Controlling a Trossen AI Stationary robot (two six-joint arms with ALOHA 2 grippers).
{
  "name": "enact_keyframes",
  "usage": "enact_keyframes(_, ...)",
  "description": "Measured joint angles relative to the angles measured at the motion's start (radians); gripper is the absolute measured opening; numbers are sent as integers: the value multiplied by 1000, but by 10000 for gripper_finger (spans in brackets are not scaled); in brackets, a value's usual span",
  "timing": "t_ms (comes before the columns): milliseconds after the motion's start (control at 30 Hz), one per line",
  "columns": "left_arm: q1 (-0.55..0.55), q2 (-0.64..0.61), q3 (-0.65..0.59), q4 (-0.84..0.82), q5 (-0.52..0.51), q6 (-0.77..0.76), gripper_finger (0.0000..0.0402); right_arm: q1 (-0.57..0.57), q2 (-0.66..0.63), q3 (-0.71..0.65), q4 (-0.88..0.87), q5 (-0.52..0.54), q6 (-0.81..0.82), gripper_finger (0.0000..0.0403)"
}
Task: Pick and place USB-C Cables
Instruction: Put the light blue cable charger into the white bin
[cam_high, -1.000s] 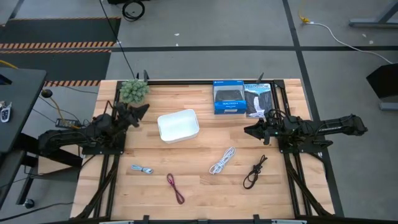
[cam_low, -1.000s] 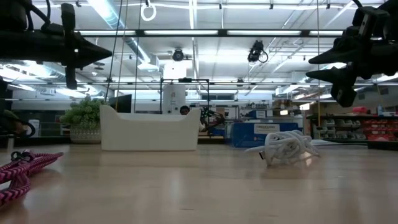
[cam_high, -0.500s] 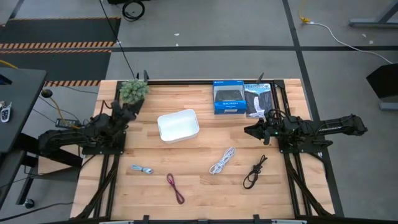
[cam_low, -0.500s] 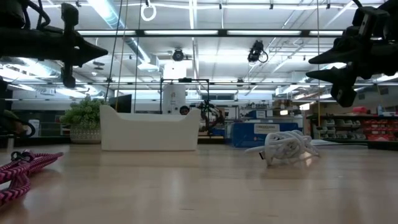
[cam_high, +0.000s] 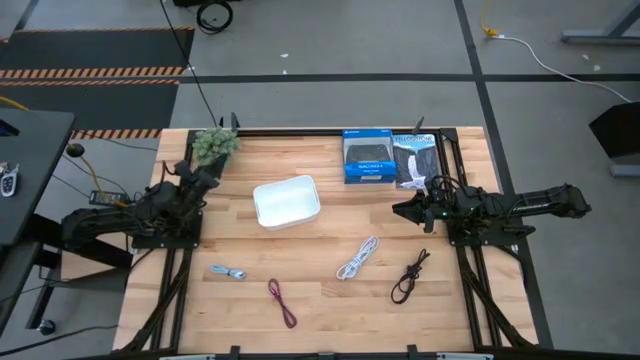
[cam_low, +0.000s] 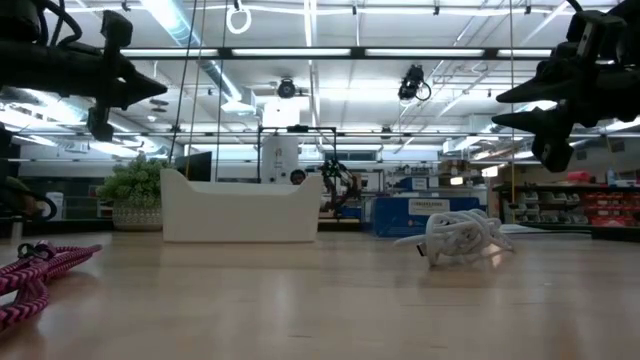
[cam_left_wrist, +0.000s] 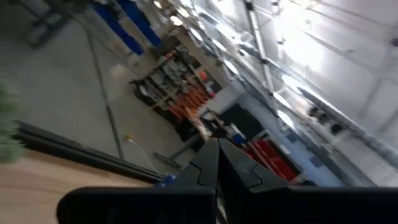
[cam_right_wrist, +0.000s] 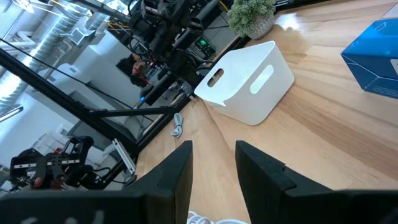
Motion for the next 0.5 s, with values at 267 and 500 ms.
enact_keyframes(267,0,0,0,-126,215,-158,9,0,0,0,0,0,0,128)
enact_keyframes(500,-58,64,15,-189,673,-378,9,0,0,0,0,0,0,128)
